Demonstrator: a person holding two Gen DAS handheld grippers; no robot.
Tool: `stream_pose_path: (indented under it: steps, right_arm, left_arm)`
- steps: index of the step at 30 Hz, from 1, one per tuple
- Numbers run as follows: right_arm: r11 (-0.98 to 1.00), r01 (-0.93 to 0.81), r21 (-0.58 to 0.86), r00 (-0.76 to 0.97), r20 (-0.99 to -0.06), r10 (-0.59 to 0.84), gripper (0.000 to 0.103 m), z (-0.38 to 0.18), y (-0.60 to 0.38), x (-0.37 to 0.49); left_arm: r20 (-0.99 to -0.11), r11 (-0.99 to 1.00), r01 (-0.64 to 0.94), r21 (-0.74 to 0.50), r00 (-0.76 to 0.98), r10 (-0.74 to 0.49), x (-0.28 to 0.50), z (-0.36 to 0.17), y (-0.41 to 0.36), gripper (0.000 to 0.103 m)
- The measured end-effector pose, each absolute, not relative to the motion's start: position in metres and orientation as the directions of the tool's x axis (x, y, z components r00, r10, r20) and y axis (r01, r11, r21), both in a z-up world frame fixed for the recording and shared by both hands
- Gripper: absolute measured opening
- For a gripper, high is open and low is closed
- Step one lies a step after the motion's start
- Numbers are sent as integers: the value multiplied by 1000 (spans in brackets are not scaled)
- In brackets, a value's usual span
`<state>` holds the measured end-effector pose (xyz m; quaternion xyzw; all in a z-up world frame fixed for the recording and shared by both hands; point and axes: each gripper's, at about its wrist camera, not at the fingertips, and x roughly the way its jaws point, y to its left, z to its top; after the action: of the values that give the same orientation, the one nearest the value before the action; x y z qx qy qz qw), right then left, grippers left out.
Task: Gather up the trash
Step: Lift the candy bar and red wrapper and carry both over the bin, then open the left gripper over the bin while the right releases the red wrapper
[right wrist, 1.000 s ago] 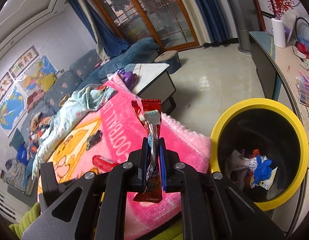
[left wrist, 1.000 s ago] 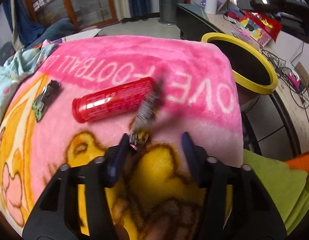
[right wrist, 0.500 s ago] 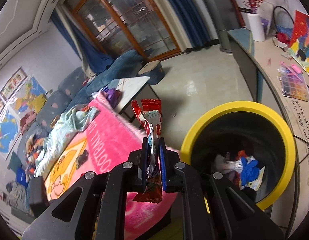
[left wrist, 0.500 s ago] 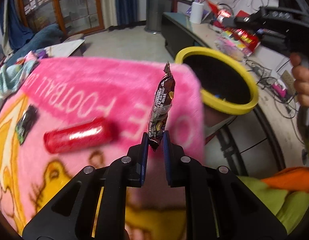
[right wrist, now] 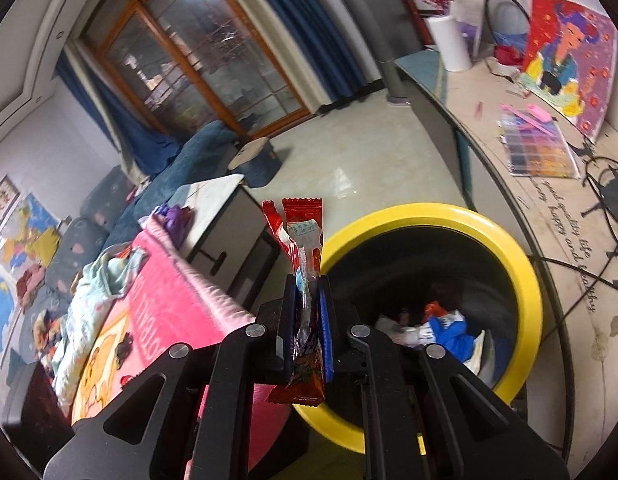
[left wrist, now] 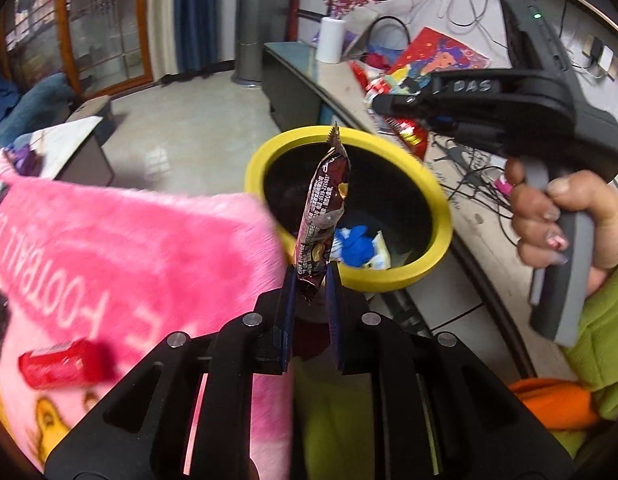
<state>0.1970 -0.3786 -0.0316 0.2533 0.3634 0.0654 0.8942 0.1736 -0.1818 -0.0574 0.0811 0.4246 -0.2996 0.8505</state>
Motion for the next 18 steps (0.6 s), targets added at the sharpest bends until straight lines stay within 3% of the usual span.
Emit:
stream_pose_path:
  steps: [18]
  right_arm:
    - [835,211,509,702,-673,233,12,-72,-434,205]
  left_arm:
    - [-770,779,591,-209,392,-504,205,-74,-237,9]
